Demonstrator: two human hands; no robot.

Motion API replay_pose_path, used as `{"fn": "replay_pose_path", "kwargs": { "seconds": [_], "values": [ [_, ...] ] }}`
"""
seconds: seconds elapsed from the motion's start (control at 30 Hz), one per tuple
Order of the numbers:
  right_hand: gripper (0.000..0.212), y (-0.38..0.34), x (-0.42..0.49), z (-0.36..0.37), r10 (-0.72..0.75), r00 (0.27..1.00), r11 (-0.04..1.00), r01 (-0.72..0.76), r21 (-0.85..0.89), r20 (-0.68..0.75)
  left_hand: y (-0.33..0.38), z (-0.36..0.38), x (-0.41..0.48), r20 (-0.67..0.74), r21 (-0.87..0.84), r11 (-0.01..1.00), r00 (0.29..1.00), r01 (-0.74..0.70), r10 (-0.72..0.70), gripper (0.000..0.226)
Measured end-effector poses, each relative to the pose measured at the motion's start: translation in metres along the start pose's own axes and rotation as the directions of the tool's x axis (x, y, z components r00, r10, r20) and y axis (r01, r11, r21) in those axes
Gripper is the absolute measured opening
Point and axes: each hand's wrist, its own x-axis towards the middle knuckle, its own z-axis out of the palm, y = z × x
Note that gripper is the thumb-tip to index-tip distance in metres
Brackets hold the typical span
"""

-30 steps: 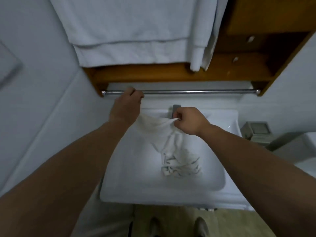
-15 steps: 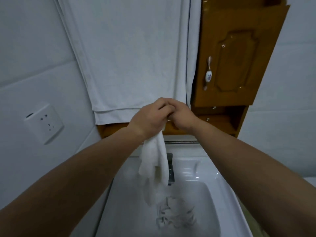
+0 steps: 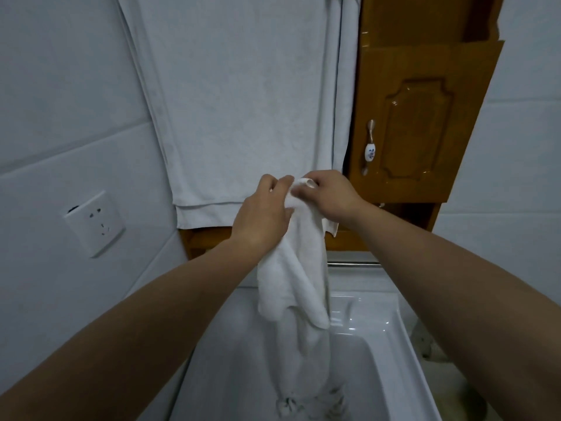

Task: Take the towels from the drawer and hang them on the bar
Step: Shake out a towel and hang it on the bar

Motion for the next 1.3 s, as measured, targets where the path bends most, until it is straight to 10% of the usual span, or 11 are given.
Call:
{"fn": "replay_pose_path", "kwargs": {
  "seconds": [0.37,0.63,0.8,1.03,1.3],
  "values": [
    [0.039,0.0,0.002,-0.014,0.047,0.999,0.997,-0.046,-0.063,0.011,-0.007,-0.005,0.012,0.162,-0.326,0.892,0.948,0.314,-0.275,0.046],
    [0.036,-0.016,0.001,-0.02,0.029,0.997,0.994,-0.02,-0.11,0.077,0.009,0.011,0.004,0.464,-0.609,0.657,0.872,0.444,-0.158,0.048],
    [0.043,-0.015,0.001,-0.016,0.025,0.997,0.966,-0.007,-0.259,0.067,0.007,0.01,0.008,0.425,-0.671,0.613,0.894,0.416,-0.141,0.014],
    [0.05,-0.019,0.011,-0.015,0.07,0.997,0.947,-0.061,-0.315,0.018,0.011,0.019,0.005,0.519,-0.668,0.579,0.85,0.467,-0.087,0.046],
    [0.057,-0.029,0.017,-0.016,0.096,0.995,0.974,-0.096,-0.207,-0.01,0.018,0.02,0.011,0.313,-0.646,0.672,0.928,0.364,-0.202,0.017]
  ]
}}
